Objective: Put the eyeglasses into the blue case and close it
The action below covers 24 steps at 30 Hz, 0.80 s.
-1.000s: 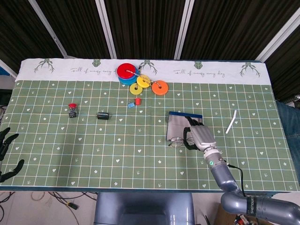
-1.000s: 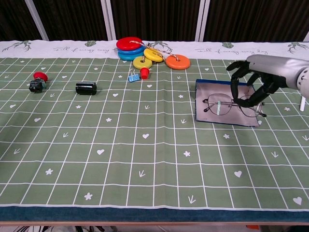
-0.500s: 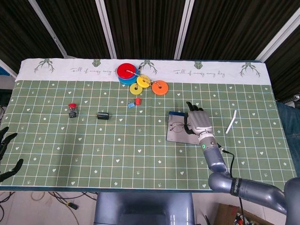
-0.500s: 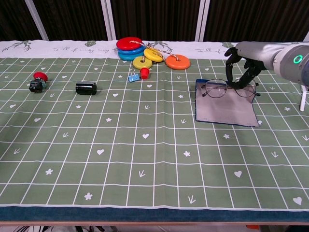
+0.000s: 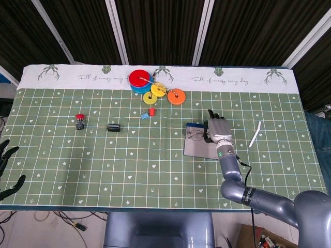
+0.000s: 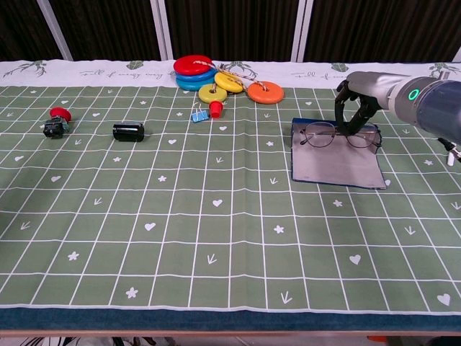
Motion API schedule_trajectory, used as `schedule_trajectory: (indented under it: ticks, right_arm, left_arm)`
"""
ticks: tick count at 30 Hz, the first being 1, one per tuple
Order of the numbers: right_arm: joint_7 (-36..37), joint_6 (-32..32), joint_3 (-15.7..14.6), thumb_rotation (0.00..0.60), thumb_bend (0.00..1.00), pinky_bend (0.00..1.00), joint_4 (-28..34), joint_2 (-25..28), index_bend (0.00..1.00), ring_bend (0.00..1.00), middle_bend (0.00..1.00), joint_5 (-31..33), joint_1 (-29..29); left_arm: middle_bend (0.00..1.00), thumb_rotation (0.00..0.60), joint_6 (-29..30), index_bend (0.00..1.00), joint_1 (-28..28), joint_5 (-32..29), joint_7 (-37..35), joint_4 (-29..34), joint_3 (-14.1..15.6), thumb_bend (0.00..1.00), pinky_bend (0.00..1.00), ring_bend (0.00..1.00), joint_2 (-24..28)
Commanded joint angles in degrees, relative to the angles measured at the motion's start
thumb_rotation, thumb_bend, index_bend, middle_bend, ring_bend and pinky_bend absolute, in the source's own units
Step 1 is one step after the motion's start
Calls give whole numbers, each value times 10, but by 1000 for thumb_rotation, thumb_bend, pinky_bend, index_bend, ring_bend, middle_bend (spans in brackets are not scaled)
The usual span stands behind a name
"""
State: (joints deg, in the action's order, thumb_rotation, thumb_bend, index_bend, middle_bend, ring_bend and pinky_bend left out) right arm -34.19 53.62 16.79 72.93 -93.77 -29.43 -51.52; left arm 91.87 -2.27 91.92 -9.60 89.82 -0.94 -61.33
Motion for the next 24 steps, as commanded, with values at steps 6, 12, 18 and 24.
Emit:
schedule_trajectory:
  ticks: [6,12,18,24]
  right_arm:
    - [6,-16,-3,600,556,206,-23,-10,672,132,59,0,-3]
    - [11,-24,1,600,556,206,-47,-23,673,132,59,0,-10]
    - [14,-32,8,600,556,206,-73,-34,672,132,59,4,-18]
    - [14,-45,8,600,556,206,-93,-43,672,132,59,15,-21]
  left_arm:
    - [0,600,1,135,1,0,3,1,0,308,0,0,-1]
    - [0,600,-2,136,-1,-3,4,1,-1,308,0,0,-1]
    - [0,600,-2,135,-1,-3,1,1,-1,308,0,0,0]
    - [0,600,-1,135,0,-2,1,1,-1,308,0,0,0]
